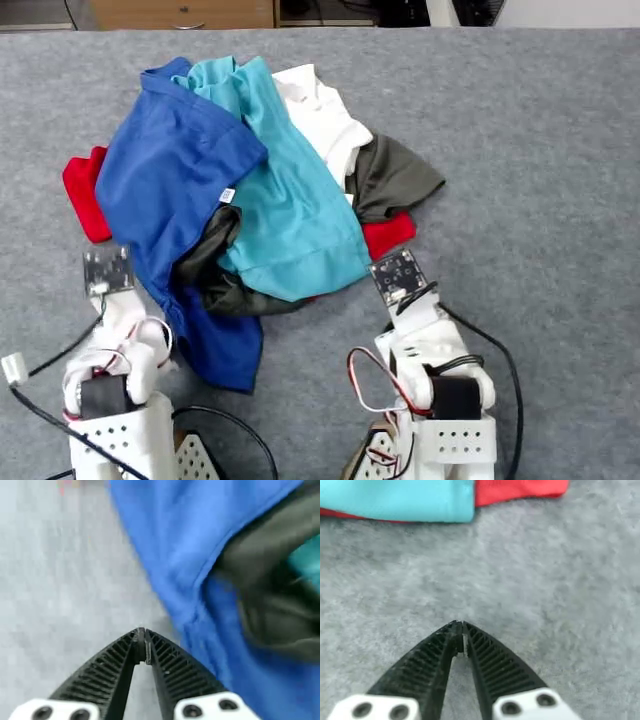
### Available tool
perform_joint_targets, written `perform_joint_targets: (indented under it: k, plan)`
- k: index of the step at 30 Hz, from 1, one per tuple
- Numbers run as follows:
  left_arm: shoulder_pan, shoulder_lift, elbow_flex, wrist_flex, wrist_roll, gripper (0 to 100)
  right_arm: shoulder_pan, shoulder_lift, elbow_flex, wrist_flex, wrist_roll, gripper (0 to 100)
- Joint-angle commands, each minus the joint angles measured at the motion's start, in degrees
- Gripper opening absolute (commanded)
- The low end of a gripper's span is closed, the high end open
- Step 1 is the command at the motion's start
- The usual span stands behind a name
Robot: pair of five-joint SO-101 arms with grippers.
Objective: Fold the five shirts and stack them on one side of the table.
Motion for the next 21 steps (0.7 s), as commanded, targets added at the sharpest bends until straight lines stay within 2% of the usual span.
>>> perform_joint_targets:
  k: [1,4,6,8,11,15,19,21]
  plan:
    - [-4.04,-3.03,-11.25,-7.38,-3.78,2,-0.13,-2.24,-0.75,-2.99,0.53,0.2]
    - [-9.14,0.31,-19.69,-11.08,-2.90,2,8.66,-2.33,-4.09,-7.91,5.36,0.6]
    - [-12.13,6.64,-25.41,-12.84,-2.90,2,9.80,-1.80,-6.90,-15.82,7.03,2.9]
    - [-13.98,16.31,-30.86,-13.98,-1.14,2,10.33,-1.27,-11.03,-18.55,7.21,6.0]
    - [-17.58,34.86,-41.67,-13.01,3.34,2,9.27,2.95,-18.42,-16.09,7.30,8.6]
    - [-21.45,54.90,-57.05,-2.90,5.01,2,7.08,15.69,-32.57,-12.13,5.19,9.3]
    - [-22.15,65.45,-62.77,2.20,3.34,2,-1.19,37.85,-49.98,-7.82,-0.26,15.1]
    - [-22.07,66.95,-62.07,2.37,3.34,2,-6.11,51.30,-60.44,-3.34,-5.80,18.3]
